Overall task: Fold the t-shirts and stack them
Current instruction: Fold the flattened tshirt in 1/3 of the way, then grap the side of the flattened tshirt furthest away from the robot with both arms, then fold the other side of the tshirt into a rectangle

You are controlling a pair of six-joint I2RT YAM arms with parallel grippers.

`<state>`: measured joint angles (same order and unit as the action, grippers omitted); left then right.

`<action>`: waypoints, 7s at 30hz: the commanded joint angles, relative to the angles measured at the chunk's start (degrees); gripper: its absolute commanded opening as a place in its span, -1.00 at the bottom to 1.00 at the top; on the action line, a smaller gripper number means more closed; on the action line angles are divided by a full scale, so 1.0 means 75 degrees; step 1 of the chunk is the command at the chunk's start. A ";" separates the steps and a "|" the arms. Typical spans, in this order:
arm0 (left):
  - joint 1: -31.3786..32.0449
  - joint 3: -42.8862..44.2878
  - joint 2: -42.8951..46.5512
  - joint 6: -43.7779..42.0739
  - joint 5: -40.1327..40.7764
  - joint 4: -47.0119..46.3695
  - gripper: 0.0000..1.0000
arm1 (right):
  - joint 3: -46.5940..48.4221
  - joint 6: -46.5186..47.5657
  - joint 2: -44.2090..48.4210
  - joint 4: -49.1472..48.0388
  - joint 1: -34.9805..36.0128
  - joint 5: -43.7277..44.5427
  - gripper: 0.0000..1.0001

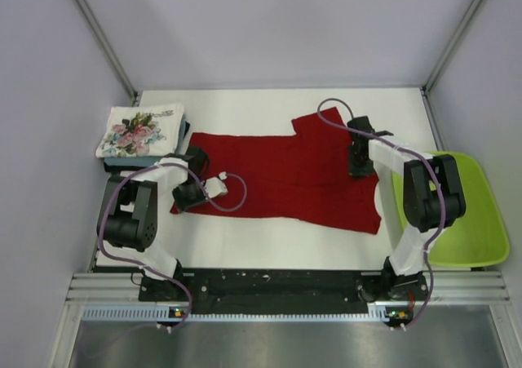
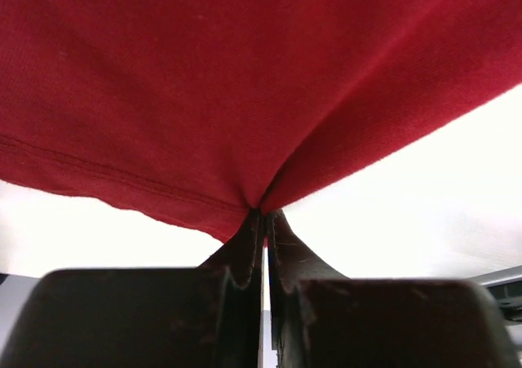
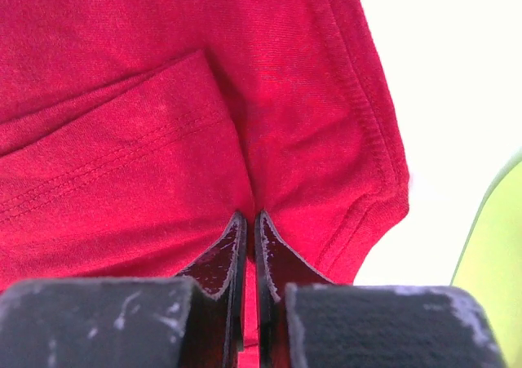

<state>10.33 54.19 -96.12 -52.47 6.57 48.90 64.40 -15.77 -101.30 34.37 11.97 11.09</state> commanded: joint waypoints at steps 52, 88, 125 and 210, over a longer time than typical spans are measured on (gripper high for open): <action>0.0241 -0.1156 0.1436 0.0188 0.0413 0.0603 -1.00 | -0.3877 -0.6841 0.5267 0.2144 -0.0224 0.1873 -1.00; 0.0123 -0.1437 0.1976 -0.0914 -0.1427 0.3557 -0.49 | -0.2611 -0.5363 0.4986 0.5566 -0.0353 0.0045 -0.99; -0.0662 0.6696 -0.3684 -0.0867 -0.0407 0.1905 0.60 | 0.9097 0.0159 -0.5747 0.1218 0.0385 -0.1327 0.38; -0.0990 0.0861 0.0580 -0.1734 -0.0711 0.2336 -0.14 | -0.2118 -0.1061 0.4014 0.2742 0.0490 -0.2616 -1.00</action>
<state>3.25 62.87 -93.62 -62.57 1.19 60.75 48.23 -22.17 -70.35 56.38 15.62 -8.69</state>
